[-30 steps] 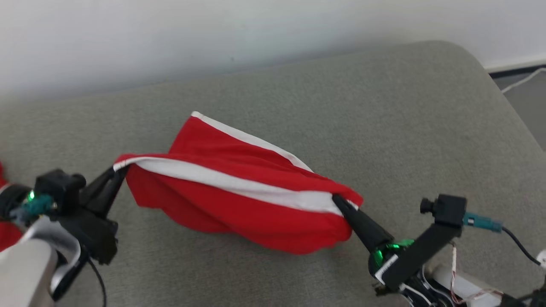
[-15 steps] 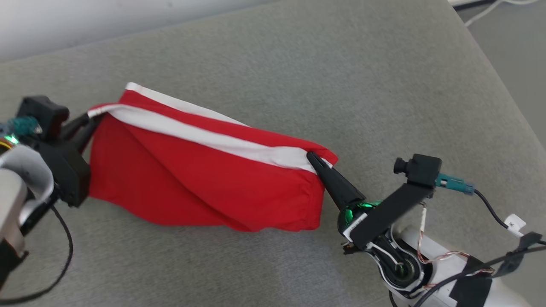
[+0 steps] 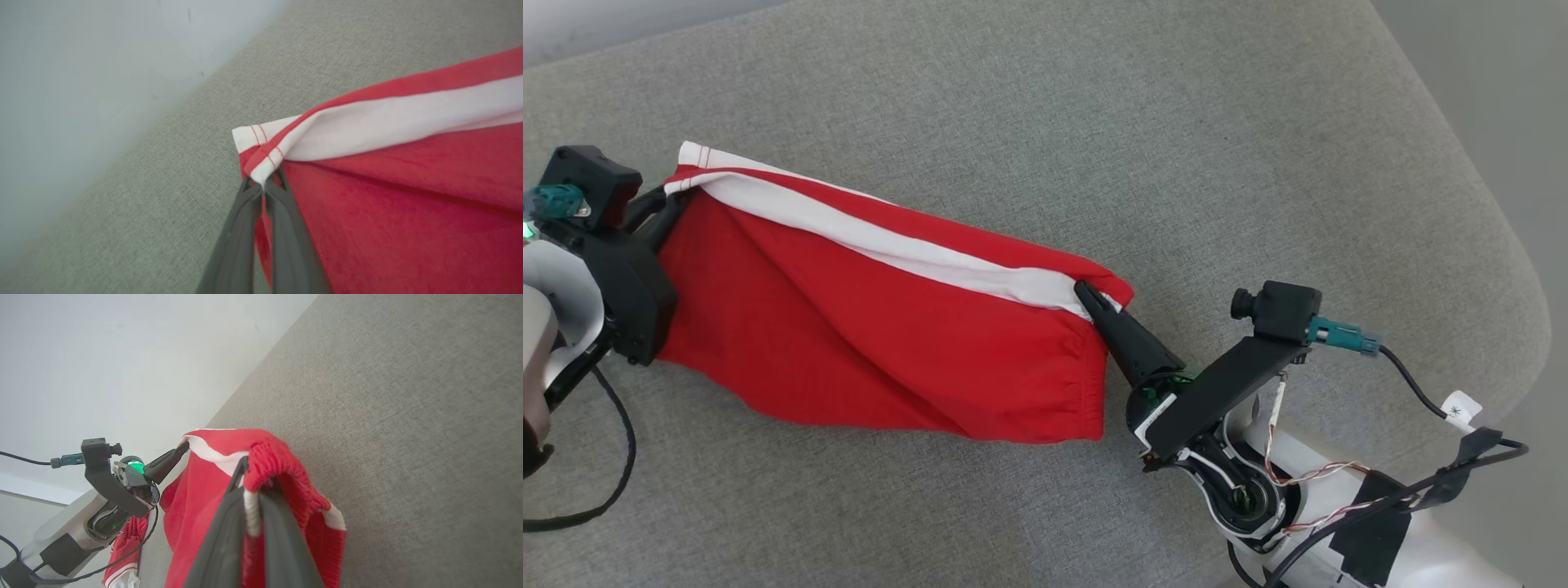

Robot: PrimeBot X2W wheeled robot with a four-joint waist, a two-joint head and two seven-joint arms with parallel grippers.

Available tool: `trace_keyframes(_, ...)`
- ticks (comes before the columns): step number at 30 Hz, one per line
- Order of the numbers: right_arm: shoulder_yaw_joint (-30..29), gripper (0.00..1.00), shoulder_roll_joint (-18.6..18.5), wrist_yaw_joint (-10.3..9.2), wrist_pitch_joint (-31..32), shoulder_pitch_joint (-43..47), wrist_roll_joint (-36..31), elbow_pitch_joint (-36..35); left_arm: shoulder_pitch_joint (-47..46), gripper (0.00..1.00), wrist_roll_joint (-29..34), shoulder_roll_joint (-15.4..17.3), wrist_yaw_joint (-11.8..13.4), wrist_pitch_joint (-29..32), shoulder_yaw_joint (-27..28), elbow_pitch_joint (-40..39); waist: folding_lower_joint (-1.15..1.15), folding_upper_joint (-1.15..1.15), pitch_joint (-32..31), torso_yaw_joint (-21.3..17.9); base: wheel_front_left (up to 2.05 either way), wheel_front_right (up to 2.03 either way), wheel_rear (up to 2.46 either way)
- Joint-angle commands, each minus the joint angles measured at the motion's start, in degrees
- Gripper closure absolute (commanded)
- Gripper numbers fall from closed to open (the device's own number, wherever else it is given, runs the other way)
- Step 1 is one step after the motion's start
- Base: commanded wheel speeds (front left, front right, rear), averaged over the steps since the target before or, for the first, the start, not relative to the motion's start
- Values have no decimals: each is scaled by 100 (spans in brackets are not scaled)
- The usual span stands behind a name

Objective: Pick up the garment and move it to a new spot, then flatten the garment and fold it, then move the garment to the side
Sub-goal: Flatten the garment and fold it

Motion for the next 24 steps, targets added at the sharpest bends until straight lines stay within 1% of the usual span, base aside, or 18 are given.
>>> trace_keyframes(1,13,100,14,3,-28,-64,-10,11,-70,100,-11,19,5,-61,-34,64,-1,-1,-8,3,0,0,0)
trace_keyframes(2,49,100,17,3,-28,-74,-16,38,-100,85,-49,-8,5,-145,-68,136,-1,-1,-24,17,0,0,0)
trace_keyframes(3,87,63,3,3,-30,-76,-43,58,-105,11,-79,-46,5,-227,-107,202,-1,-1,-50,33,0,0,0)
trace_keyframes(4,124,45,-29,3,-32,-62,-57,93,-92,0,-107,-83,5,-293,-164,265,-1,-1,-84,54,0,0,0)
trace_keyframes(5,165,0,-67,3,-23,-40,-43,124,-75,0,-134,-111,5,-350,-216,332,-1,-1,-121,74,0,0,0)
trace_keyframes(8,296,0,-210,3,29,8,-62,135,13,0,-274,-208,5,-560,-296,499,-1,-1,-275,145,0,0,0)
trace_keyframes(10,406,0,-405,3,41,116,-56,122,136,0,-372,-295,5,-760,-381,625,-1,-1,-456,217,0,0,0)
trace_keyframes(14,560,0,-669,3,71,263,-86,44,299,0,-555,-341,5,-993,-420,772,-1,-1,-703,304,0,0,0)
trace_keyframes(17,573,0,-887,3,13,368,-246,1,457,0,-665,-381,5,-1147,-397,851,-1,-1,-899,366,0,0,0)
trace_keyframes(21,284,0,-1051,3,-59,559,-675,8,703,0,-719,-367,21,-1297,-292,886,-1,-1,-1129,413,0,0,0)
trace_keyframes(22,96,0,-1039,3,-62,635,-769,20,762,0,-736,-353,20,-1304,-275,876,-1,-1,-1176,421,0,0,0)
trace_keyframes(24,-271,0,-994,3,-54,819,-1159,45,888,0,-786,-329,39,-1335,-213,830,-1,-1,-1257,441,0,0,0)
